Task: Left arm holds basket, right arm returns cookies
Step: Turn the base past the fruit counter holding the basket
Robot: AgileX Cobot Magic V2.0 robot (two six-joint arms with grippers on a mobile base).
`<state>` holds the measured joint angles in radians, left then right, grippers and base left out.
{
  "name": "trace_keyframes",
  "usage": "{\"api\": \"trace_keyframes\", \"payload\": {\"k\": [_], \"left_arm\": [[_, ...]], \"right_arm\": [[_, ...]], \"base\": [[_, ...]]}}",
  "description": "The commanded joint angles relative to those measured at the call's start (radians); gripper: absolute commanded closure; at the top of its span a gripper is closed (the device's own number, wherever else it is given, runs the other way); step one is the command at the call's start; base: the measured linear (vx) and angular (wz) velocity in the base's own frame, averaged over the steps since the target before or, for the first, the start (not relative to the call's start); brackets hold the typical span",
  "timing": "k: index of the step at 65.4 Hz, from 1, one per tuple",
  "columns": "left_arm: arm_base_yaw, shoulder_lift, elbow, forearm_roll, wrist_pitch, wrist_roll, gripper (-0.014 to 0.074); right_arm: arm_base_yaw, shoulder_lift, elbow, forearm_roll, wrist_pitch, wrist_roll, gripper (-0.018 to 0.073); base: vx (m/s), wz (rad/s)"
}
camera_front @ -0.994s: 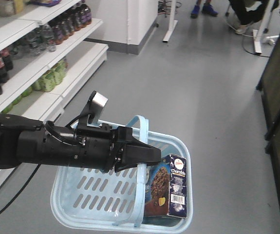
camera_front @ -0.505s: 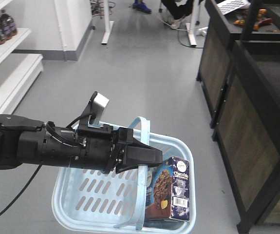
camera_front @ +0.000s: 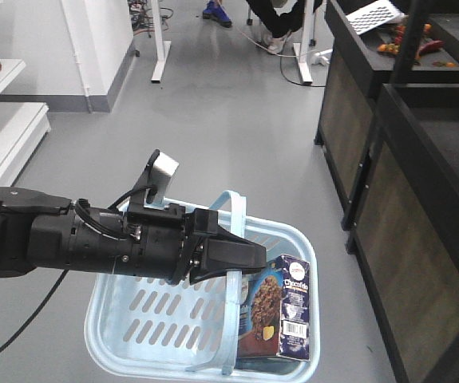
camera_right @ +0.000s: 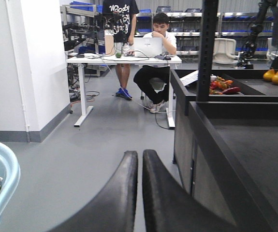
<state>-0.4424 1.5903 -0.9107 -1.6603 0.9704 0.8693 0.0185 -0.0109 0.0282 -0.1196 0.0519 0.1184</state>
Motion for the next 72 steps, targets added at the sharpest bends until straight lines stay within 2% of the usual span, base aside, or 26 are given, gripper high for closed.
{"api": "trace_keyframes", "payload": {"k": [1, 72], "left_arm": [[-0.006, -0.043, -0.032, -0.119, 0.061, 0.004, 0.0599], [-0.006, -0.043, -0.032, -0.119, 0.061, 0.004, 0.0599]], "right_arm": [[-0.008, -0.013, 0.017, -0.005, -0.076, -0.006, 0.0566], [-0.008, -0.013, 0.017, -0.005, -0.076, -0.006, 0.0566]], "base": [[0.33, 0.16], [0.35, 0.04]]}}
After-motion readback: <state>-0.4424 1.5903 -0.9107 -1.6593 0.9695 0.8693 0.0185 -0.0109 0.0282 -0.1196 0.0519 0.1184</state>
